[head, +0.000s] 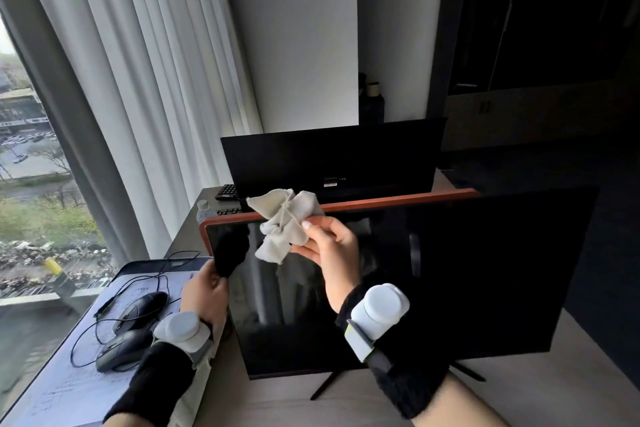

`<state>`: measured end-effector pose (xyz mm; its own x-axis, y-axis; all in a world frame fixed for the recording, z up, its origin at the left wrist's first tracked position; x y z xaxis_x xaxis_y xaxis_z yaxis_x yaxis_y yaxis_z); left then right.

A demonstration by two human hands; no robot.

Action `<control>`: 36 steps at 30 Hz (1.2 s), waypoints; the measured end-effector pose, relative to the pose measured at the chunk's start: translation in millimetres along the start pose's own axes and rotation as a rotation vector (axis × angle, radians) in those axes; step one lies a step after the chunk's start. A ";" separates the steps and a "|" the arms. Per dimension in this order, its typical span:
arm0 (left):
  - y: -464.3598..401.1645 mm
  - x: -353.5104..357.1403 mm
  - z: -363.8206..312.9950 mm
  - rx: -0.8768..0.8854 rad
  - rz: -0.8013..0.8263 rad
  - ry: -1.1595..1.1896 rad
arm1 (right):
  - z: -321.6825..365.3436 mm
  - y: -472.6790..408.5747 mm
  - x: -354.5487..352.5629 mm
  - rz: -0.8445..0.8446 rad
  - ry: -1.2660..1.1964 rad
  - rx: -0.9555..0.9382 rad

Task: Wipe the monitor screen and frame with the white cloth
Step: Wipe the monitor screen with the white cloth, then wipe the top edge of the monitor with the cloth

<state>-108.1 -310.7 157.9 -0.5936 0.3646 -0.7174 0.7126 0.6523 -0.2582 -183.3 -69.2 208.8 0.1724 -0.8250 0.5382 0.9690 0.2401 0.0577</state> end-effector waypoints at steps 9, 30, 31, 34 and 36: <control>-10.9 -19.8 -39.6 -0.088 -0.136 0.401 | 92.2 -2.7 -147.7 -0.222 0.102 -0.230; 2.7 -23.7 -56.2 -0.227 -0.123 0.551 | 233.2 -21.4 -290.2 -0.635 1.041 -0.727; 3.2 -22.3 -57.9 -0.236 -0.116 0.560 | 232.4 -20.7 -286.3 -0.645 1.102 -0.760; 2.9 -26.5 -51.0 -0.271 -0.175 0.566 | 217.1 -24.2 -257.0 -0.615 1.258 -0.813; 4.6 -22.5 -51.3 -0.290 -0.211 0.591 | 206.7 -24.5 -231.9 -0.580 1.315 -0.797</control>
<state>-110.7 -281.8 206.1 -0.8713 0.4580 -0.1762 0.4798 0.8703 -0.1109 -283.5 222.0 256.4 -0.6046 -0.6472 -0.4644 0.7234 -0.2021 -0.6602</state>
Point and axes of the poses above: each hand's wrist, its own y-axis away from the middle knuckle, its own x-axis out of the palm, z = x × y, the point moved 9 cm from there along -y, towards the middle knuckle, and after that the axes turned 3 degrees about -y, right-handed, at the moved point
